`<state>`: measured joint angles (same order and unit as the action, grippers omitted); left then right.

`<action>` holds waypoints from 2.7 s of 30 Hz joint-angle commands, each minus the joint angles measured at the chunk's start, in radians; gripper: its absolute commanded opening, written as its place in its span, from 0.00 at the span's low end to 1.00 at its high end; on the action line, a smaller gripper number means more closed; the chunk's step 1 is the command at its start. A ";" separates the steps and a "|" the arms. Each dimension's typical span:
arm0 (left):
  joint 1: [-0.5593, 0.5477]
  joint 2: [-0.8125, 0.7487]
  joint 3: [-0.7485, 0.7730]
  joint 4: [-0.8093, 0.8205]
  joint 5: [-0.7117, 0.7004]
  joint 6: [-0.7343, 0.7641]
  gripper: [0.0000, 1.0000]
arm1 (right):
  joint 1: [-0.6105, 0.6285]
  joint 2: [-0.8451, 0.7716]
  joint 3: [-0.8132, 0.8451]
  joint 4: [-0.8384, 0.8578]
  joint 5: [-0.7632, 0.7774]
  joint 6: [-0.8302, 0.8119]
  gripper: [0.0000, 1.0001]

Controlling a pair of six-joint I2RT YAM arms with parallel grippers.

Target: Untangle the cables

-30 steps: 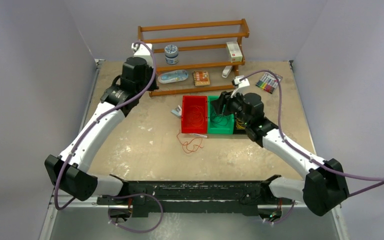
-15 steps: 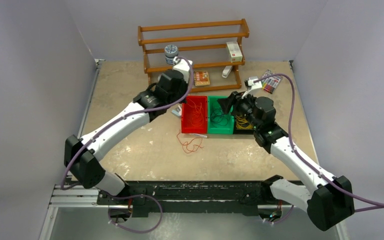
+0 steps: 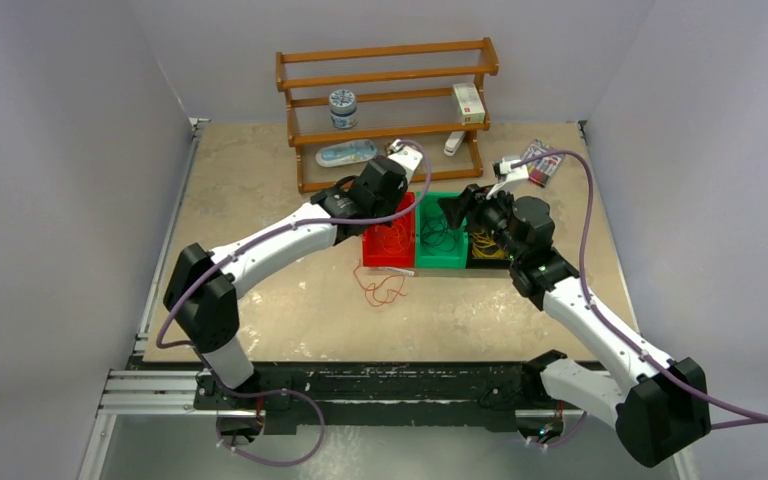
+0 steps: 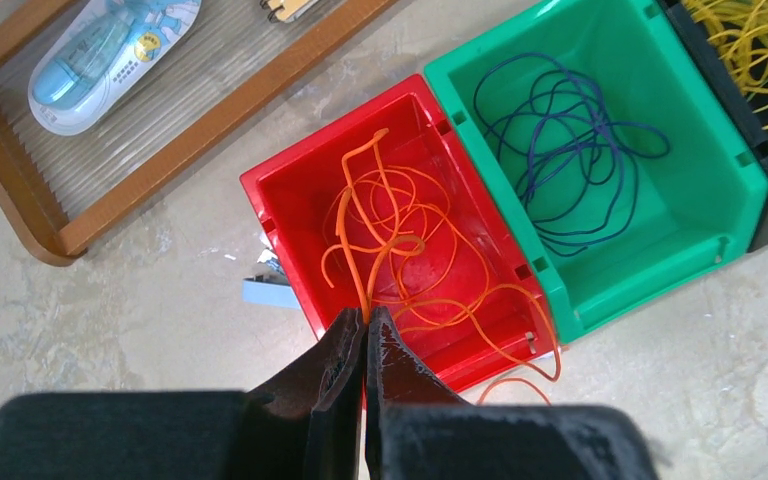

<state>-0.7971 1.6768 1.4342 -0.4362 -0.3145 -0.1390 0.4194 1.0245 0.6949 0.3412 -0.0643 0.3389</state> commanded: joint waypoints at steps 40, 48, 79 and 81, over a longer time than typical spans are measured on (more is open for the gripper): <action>0.000 0.318 0.022 0.161 -0.084 -0.002 0.00 | -0.004 -0.019 -0.044 0.056 0.015 0.017 0.62; 0.001 0.347 0.009 0.171 -0.072 -0.022 0.02 | -0.004 -0.036 -0.052 0.050 0.024 0.020 0.62; 0.001 0.200 -0.006 0.181 -0.071 -0.052 0.55 | -0.004 -0.023 -0.050 0.058 0.024 0.023 0.63; 0.002 0.185 -0.006 0.179 -0.069 -0.051 0.59 | -0.004 -0.019 -0.051 0.062 0.023 0.025 0.62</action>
<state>-0.7971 1.9488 1.4265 -0.2855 -0.3740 -0.1761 0.4187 1.0119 0.6456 0.3492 -0.0505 0.3515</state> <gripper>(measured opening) 0.556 0.624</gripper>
